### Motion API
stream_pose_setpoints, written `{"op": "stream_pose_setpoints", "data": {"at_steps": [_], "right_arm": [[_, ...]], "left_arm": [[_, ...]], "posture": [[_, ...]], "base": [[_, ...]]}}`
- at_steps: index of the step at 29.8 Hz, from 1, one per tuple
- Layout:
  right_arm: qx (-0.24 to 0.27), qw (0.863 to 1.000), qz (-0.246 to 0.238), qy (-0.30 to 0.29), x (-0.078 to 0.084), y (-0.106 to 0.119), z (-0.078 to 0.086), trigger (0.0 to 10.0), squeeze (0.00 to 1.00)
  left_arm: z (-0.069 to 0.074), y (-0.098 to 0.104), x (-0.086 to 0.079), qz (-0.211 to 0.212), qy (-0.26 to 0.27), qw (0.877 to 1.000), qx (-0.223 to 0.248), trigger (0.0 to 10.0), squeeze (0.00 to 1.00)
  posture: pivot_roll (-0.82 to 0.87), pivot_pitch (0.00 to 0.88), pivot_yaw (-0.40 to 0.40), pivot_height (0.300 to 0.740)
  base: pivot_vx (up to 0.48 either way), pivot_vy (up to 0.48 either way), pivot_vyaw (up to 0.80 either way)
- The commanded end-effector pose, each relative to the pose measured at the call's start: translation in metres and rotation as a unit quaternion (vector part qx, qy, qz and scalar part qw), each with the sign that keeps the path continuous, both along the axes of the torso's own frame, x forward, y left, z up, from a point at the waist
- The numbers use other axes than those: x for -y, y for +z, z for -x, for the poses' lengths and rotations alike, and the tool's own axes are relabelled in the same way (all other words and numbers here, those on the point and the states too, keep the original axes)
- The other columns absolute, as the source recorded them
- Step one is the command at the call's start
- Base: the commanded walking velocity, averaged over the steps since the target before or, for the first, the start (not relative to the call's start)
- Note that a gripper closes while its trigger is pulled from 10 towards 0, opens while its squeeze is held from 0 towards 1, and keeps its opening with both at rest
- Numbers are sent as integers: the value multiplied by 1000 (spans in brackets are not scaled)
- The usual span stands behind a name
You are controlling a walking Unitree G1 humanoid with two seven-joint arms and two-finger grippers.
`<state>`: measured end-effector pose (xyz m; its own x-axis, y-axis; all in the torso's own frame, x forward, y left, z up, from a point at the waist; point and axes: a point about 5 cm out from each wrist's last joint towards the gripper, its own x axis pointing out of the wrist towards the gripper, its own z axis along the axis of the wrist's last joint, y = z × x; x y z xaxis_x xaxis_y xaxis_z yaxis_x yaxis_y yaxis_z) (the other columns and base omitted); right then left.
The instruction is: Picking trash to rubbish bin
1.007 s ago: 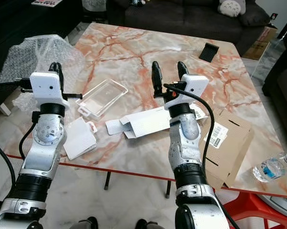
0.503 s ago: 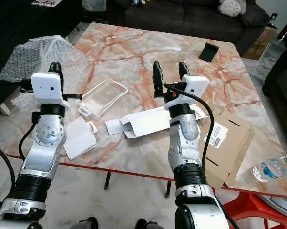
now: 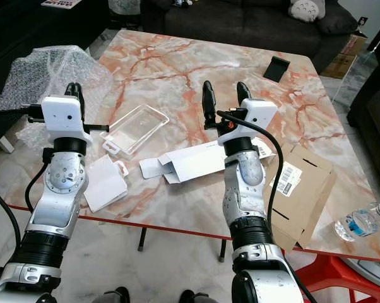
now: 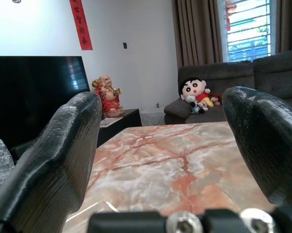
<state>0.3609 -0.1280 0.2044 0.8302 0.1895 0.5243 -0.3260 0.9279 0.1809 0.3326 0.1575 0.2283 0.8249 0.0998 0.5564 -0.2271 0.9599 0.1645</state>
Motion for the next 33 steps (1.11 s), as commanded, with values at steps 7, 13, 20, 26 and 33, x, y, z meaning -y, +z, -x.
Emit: {"op": "stream_pose_setpoints", "data": {"at_steps": [7,13,20,26,33], "right_arm": [[-7,1000,-1,-3,4,-3,1,10000,0],[-9,1000,-1,-3,4,-3,0,10000,0],[-10,1000,-1,-4,5,-4,0,10000,0],[-10,1000,-1,-5,6,-3,0,10000,0],[-10,1000,0,-5,6,-3,0,10000,0]], "left_arm": [[1,0,4,0,-4,1000,5,10000,0],[0,1,4,0,-2,1000,6,10000,0],[0,2,4,-1,-1,1000,8,10000,0],[0,4,4,-2,-1,1000,11,10000,0],[0,8,4,-3,0,1000,16,10000,0]], "posture": [[46,145,-104,740],[46,145,-105,740],[45,146,-107,740],[45,147,-107,740],[44,148,-108,740]], "base": [[-295,0,0],[-302,0,0],[-297,0,0],[-296,0,0],[-296,0,0]]}}
